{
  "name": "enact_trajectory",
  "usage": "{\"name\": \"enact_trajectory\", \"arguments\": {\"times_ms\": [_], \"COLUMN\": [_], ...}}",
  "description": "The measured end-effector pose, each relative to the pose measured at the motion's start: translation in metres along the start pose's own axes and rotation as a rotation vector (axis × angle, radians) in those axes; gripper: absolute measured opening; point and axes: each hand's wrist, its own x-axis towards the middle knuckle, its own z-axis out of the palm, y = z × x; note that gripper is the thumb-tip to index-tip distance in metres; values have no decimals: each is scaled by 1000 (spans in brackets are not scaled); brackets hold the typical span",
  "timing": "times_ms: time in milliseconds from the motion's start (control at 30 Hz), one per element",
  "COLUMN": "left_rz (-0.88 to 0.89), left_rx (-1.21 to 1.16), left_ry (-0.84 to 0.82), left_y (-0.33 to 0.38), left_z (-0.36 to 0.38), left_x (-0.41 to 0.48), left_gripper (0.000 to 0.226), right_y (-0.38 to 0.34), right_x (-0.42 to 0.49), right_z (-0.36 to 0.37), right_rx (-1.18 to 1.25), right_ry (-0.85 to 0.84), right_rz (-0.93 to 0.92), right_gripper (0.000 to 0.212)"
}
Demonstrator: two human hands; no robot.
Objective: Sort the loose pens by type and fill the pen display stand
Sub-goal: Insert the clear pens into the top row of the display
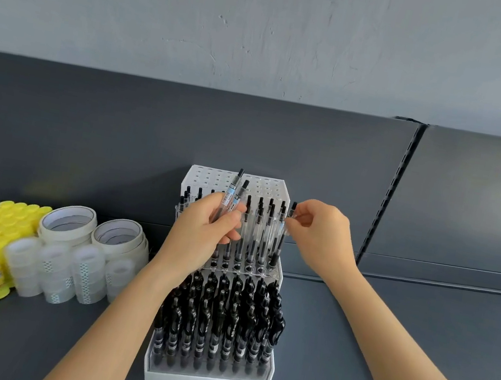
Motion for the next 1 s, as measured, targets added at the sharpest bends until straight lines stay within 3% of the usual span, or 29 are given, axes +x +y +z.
{"name": "enact_trajectory", "arguments": {"times_ms": [267,400,467,633,800,1000], "left_rz": [-15,-27,-30,-5,-17,4], "left_rx": [-10,19,37,26,-47,92], "left_ry": [26,31,30,-18,-14,265], "left_y": [-3,-5,-7,-4,-6,-23], "left_z": [-9,-12,-13,-14,-22,-43], "left_x": [-4,-5,-4,-2,-3,-4], "left_gripper": [19,13,13,13,10,29], "right_y": [4,-4,-19,-53,-64,-67], "right_x": [-3,-9,-12,-11,-12,-6], "right_z": [13,7,4,13,20,26], "right_rx": [-58,-121,-48,349,606,663], "right_ry": [-73,121,191,-143,-258,-136], "right_rz": [32,-85,-172,-55,79,115], "right_gripper": [15,16,13,4,2,7]}}
